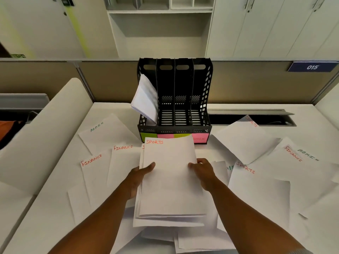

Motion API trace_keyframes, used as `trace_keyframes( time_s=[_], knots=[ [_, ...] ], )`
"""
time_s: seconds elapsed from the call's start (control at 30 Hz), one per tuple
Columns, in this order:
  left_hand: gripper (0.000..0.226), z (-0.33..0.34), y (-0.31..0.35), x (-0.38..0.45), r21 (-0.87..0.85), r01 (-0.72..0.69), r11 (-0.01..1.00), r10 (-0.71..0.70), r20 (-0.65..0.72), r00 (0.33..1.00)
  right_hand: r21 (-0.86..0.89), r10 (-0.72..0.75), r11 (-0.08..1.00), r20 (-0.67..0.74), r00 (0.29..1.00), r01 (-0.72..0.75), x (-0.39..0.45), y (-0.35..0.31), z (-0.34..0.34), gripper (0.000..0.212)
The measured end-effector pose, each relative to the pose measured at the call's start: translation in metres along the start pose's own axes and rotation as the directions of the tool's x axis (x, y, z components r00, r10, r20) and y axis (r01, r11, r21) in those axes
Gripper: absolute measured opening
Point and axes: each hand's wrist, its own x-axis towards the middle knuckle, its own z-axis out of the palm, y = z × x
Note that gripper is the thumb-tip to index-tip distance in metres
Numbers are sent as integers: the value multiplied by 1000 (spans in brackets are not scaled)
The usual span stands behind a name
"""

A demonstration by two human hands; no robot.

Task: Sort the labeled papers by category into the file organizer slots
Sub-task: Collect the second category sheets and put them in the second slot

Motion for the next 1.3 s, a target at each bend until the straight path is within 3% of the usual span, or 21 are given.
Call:
trace_keyframes(
  time_s=[0.1, 0.17, 0.3, 0.37, 0.47, 0.6, 0.8, 1.07, 1.3],
  knots=[
    [52, 10, -4, 6, 62, -4, 998, 5, -27, 1000, 64, 34, 997, 46, 998, -37, -1, 1, -2, 45],
    [46, 16, -6, 11, 70, -5, 998, 6, -23, 1000, -1, 15, 1000, 31, 999, -15, 0, 0, -5, 48],
    [43, 28, -8, 16, 116, 3, 993, -3, 1, 1000, -280, -127, 959, -271, 954, 48, 1, 4, -26, 41],
    [43, 33, -10, 16, 140, 17, 990, -21, 27, 999, -370, -167, 929, -419, 893, 0, -2, 9, -41, 38],
    [42, 41, -13, 16, 178, 48, 983, -68, 106, 992, -472, -131, 868, -519, 844, -155, -9, 18, -62, 43],
    [37, 58, -13, 12, 253, 52, 966, -98, 172, 980, -509, -26, 813, -515, 857, -282, -13, 33, -80, 47],
    [32, 81, -13, 11, 287, 32, 957, -78, 152, 985, -521, 47, 787, -485, 873, -332, -12, 48, -88, 47],
    [36, 87, -17, 13, 301, 43, 953, -71, 82, 994, -490, -31, 841, -466, 884, -229, -12, 42, -94, 32],
    [38, 87, -17, 11, 292, 45, 955, -70, 75, 995, -399, -87, 915, -338, 937, -59, -8, 12, -70, 52]
  ],
)
